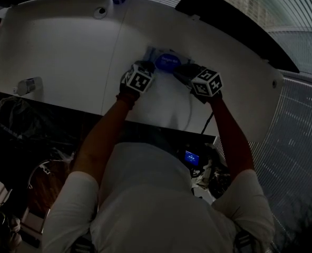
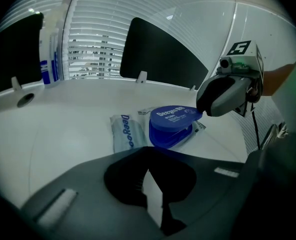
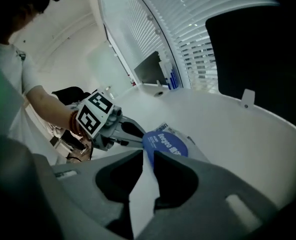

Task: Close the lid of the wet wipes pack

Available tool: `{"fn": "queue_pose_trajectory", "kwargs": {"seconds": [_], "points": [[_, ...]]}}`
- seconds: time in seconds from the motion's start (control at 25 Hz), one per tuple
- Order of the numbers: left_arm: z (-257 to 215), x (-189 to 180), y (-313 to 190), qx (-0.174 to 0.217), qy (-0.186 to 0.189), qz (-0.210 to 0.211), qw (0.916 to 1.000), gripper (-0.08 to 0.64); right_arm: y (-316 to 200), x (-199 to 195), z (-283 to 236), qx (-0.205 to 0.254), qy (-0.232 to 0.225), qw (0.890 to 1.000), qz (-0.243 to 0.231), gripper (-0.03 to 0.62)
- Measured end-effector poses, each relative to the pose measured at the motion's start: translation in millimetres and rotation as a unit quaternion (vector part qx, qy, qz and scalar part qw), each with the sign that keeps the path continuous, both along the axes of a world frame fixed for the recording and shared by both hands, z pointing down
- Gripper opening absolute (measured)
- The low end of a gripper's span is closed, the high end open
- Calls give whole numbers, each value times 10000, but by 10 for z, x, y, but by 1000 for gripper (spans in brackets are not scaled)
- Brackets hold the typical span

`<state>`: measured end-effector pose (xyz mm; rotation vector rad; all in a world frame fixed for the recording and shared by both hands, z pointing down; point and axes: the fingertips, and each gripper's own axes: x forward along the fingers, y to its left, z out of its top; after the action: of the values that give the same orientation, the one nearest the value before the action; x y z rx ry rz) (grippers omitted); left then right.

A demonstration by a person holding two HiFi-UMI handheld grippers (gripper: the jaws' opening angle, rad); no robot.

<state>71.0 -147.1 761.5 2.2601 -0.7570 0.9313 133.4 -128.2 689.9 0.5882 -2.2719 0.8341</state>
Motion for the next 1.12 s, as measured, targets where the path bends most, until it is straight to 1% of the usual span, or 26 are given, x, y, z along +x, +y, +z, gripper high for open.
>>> {"fn": "queue_pose_trajectory", "kwargs": {"seconds": [0.04,0.08,0.24,0.36,0.64,0.88,1.12], "points": [[20,-9,19,-56,-28,1,10000,2,-22,-16,21,1,34,10000,33,51],[31,-11,27,-92,-35,2,10000,2,-47,-29,46,21,98,9999,41,3],[37,4,36,-135,1,27,9999,2,-97,-119,159,113,422,9989,-161,2],[32,-7,37,-75,-15,46,10000,2,-125,-186,240,170,615,9977,-227,2],[11,3,51,-57,27,125,9999,2,-72,-271,444,41,935,9949,-383,2],[16,49,61,36,59,258,9996,2,-67,-273,528,63,1075,9935,-380,2],[45,45,81,-20,53,292,9996,2,-96,-276,579,168,1228,9916,-379,2]]}}
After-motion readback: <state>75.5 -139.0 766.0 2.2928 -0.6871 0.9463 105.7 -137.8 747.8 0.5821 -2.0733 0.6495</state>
